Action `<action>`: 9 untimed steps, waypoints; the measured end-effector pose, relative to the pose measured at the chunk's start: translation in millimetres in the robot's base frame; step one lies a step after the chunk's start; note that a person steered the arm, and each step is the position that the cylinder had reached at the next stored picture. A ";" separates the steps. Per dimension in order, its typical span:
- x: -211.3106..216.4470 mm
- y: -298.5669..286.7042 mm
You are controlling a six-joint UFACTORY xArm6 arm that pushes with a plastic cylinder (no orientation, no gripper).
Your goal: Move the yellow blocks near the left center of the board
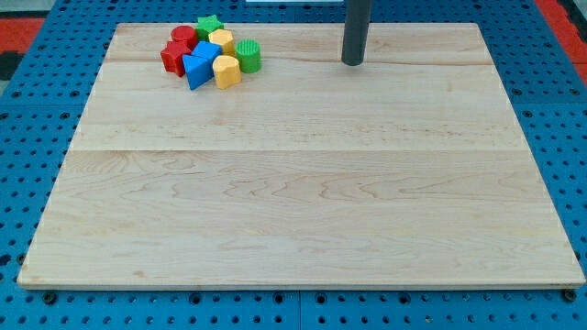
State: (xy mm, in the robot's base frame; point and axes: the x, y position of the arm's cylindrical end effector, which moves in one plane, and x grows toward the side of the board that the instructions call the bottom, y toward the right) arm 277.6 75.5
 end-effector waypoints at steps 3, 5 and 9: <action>-54.6 -151.7; -85.7 -177.3; -78.3 -219.3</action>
State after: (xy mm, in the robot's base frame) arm 199.3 -143.8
